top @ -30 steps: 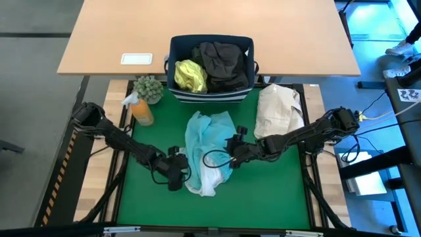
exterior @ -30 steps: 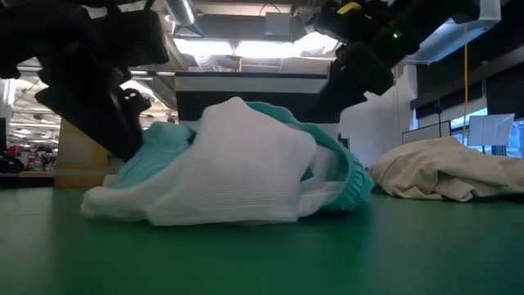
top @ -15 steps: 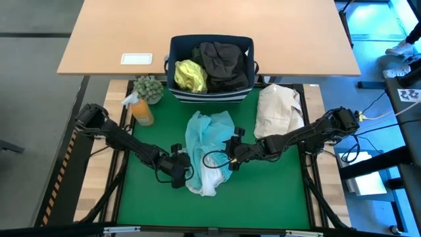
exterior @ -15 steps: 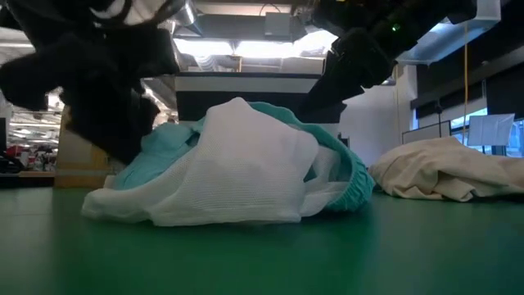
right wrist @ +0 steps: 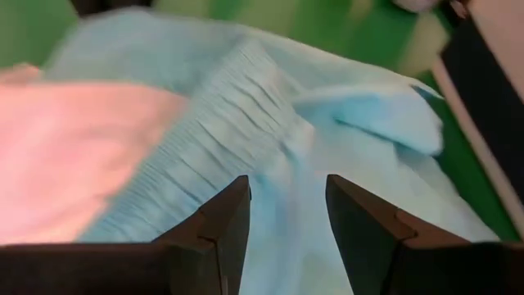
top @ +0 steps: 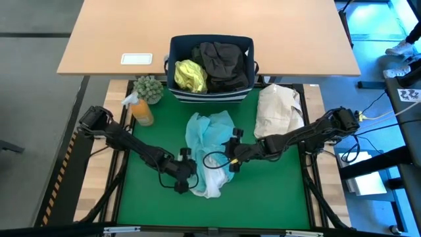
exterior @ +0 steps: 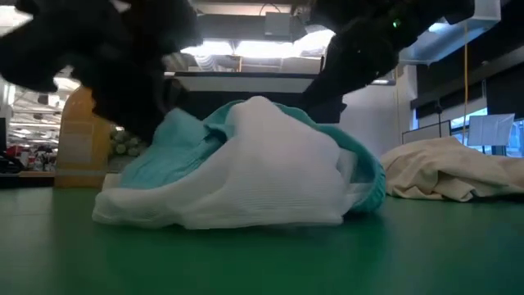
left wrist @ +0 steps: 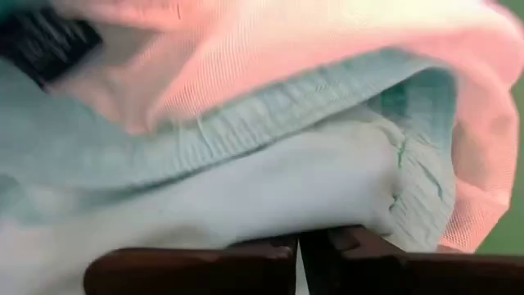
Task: Fold laundry
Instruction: Fold the blue shorts
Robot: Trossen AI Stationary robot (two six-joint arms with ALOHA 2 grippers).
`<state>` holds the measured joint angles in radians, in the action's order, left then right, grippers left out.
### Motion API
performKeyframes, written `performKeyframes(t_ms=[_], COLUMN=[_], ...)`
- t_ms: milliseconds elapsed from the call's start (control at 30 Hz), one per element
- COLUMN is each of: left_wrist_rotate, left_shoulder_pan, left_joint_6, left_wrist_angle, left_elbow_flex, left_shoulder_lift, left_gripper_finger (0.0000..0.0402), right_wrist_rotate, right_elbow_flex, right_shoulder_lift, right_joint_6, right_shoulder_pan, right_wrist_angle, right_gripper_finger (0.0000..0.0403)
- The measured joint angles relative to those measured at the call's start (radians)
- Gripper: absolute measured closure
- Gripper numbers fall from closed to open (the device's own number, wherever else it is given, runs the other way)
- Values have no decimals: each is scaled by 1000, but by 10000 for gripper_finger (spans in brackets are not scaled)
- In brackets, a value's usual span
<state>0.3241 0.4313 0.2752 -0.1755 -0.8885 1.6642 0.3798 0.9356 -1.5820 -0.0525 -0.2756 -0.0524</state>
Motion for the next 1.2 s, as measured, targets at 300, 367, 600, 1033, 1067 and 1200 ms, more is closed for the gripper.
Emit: performKeyframes(t_ms=[300, 367, 600, 1033, 1067, 1200], left_wrist_rotate=[64, 67, 31, 16, 31, 88], left_shoulder_pan=[5, 10, 15, 107, 114, 123], left_joint_6=[-51, -60, -54, 91, 94, 116], left_wrist_angle=[-265, -325, -506, -654, -648, -604], left_elbow_flex=[-197, -233, -289, -246, -230, -172], left_shoulder_lift=[-1, -1, -3, -3, -3, -3], left_gripper_finger=[401, 401, 401, 369, 359, 314], right_wrist_rotate=[-23, -4, 48, 63, 63, 63], right_elbow_flex=[0, 0, 0, 0, 0, 0], right_shoulder_lift=[83, 98, 111, 112, 112, 112], right_joint_6=[11, 25, 58, 60, 60, 59], right_shoulder_pan=[-58, -74, -111, -110, -110, -110], right_wrist_angle=[-1, 1, -4, -2, -3, -2], right_gripper_finger=[242, 242, 242, 242, 242, 242])
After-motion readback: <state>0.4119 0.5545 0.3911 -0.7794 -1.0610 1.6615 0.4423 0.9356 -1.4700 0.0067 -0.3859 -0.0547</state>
